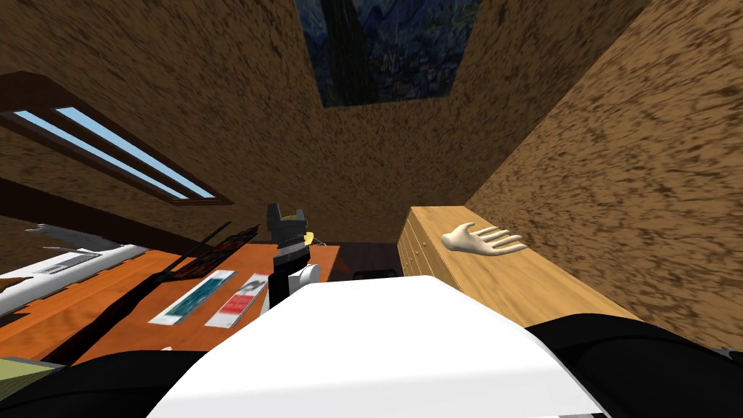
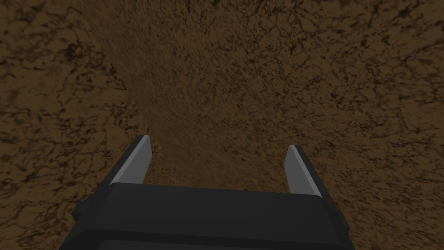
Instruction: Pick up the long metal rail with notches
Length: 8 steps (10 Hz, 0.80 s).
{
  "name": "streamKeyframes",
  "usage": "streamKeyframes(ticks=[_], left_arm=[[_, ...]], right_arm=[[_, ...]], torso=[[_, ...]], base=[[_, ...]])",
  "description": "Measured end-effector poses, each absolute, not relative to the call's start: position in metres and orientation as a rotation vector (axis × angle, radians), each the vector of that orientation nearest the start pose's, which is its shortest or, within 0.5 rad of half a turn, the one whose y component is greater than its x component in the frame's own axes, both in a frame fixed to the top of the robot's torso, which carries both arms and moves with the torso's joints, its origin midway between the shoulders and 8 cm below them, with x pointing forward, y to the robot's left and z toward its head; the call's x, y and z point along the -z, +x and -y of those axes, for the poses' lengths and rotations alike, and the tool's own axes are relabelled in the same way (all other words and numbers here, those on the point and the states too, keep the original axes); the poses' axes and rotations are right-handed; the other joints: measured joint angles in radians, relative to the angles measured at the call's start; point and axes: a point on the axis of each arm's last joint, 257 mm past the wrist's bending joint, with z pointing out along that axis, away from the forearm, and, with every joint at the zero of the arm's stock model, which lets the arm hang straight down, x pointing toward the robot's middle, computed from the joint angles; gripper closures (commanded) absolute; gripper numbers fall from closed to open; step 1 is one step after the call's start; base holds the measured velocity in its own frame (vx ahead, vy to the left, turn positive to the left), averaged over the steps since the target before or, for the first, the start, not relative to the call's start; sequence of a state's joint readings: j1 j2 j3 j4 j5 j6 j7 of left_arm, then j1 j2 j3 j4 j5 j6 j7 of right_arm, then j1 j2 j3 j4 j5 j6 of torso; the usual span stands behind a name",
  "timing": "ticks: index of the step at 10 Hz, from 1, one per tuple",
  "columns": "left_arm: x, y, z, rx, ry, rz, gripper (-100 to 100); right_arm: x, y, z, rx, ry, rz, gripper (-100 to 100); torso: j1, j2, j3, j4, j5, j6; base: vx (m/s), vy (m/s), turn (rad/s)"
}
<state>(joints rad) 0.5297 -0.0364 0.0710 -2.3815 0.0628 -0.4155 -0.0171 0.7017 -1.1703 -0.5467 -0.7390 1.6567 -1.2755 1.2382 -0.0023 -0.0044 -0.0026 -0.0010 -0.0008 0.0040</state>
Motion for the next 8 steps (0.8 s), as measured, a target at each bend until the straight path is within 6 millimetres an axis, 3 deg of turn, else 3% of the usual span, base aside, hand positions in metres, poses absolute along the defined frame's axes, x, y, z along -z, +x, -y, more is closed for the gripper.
streamKeyframes(ticks=[4,8], left_arm=[[-0.045,0.328,-0.313,1.243,-0.71,-0.552,0],[-0.045,0.328,-0.313,1.243,-0.71,-0.552,0]], right_arm=[[0.31,0.004,0.72,0.037,-2.287,-2.196,100],[0.303,0.048,0.707,0.035,-2.353,-2.128,100]], torso=[[-0.001,-0.001,0.0,0.0,0.0,-0.001],[0.0,0.0,0.0,0.0,0.0,-0.001]], base=[[0.007,-0.036,-0.159],[0.01,-0.033,-0.182]])
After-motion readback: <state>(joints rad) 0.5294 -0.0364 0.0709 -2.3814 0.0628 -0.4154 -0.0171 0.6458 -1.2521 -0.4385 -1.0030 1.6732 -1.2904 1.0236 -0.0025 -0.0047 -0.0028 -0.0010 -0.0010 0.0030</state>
